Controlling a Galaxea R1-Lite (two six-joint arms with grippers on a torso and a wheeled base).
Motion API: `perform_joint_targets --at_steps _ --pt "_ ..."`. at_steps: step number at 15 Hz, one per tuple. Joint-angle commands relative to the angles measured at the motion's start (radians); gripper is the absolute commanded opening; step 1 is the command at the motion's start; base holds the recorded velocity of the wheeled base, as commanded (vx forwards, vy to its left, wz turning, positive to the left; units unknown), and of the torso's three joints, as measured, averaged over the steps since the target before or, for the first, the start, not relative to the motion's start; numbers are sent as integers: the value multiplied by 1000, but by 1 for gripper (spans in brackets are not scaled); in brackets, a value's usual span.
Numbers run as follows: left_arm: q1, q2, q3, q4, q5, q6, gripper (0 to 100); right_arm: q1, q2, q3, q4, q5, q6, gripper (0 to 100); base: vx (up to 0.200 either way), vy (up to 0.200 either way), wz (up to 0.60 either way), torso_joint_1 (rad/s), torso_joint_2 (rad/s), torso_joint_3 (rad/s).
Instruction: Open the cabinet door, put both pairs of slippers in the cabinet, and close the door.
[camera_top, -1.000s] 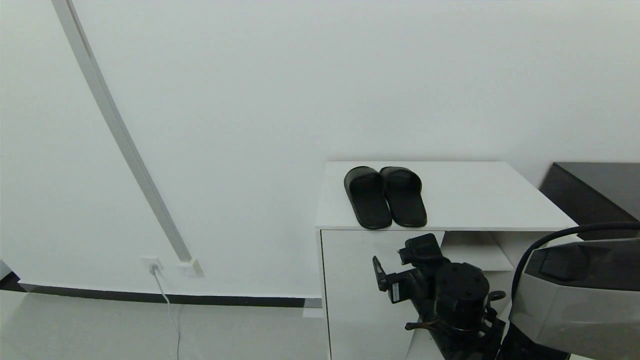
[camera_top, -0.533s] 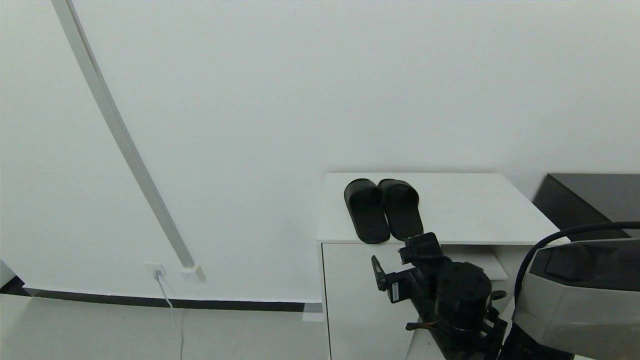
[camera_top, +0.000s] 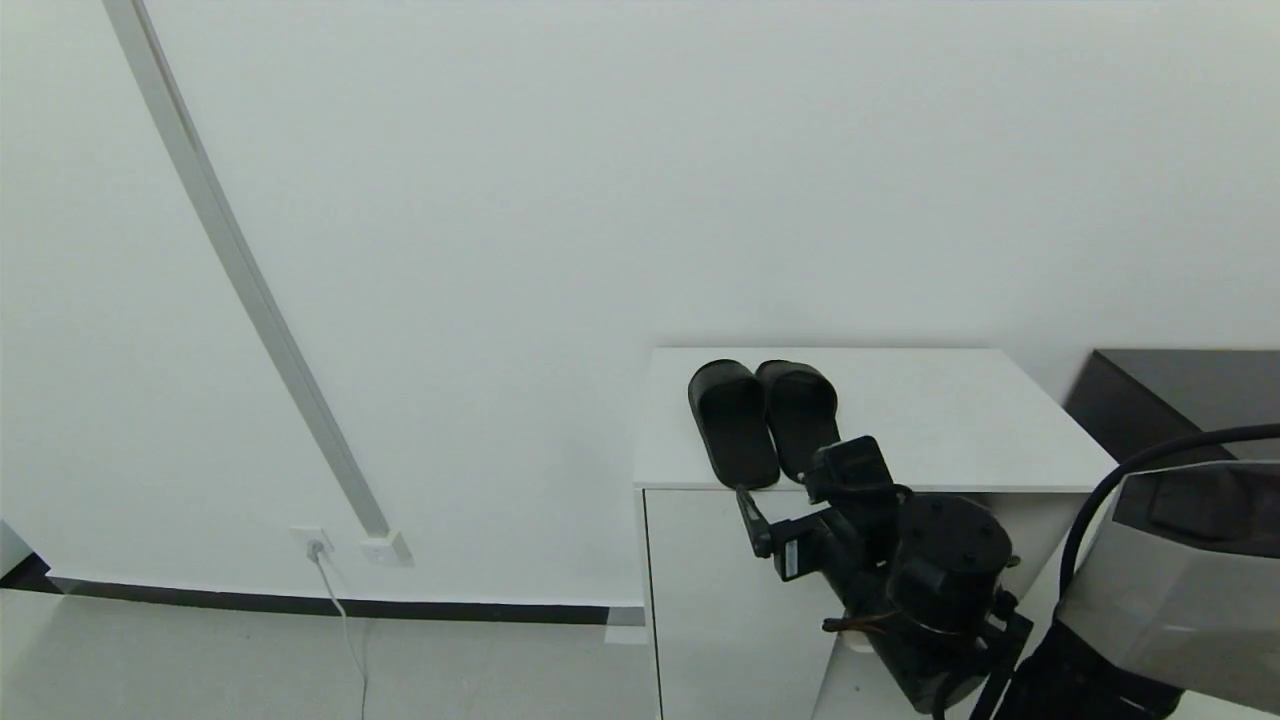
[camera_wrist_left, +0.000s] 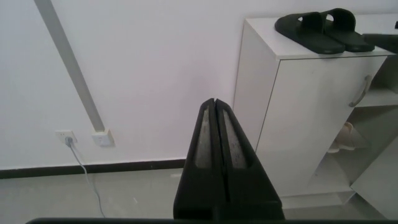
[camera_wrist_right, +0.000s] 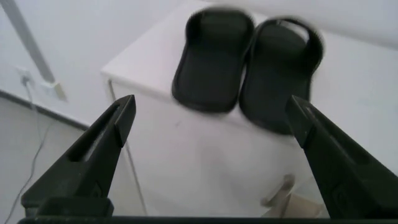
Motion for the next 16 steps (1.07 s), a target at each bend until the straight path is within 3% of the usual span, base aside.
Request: perform_joint_targets --at_steps 1,5,6,8,16 --pt "0 1 0 0 0 0 0 -27 -31 -74 68 1 -5 100 0 0 0 0 0 0" --pt "0 1 0 0 0 1 0 -17 -181 -278 595 -45 186 100 0 0 0 0 0 0" --pt "0 1 0 0 0 1 0 -10 -198 -311 667 -74 216 100 0 0 0 0 0 0" --pt "0 1 0 0 0 1 0 4 -200 -318 710 -88 245 100 0 0 0 0 0 0" --pt "0 1 0 0 0 1 0 6 -126 -225 684 -90 305 100 200 0 0 4 1 1"
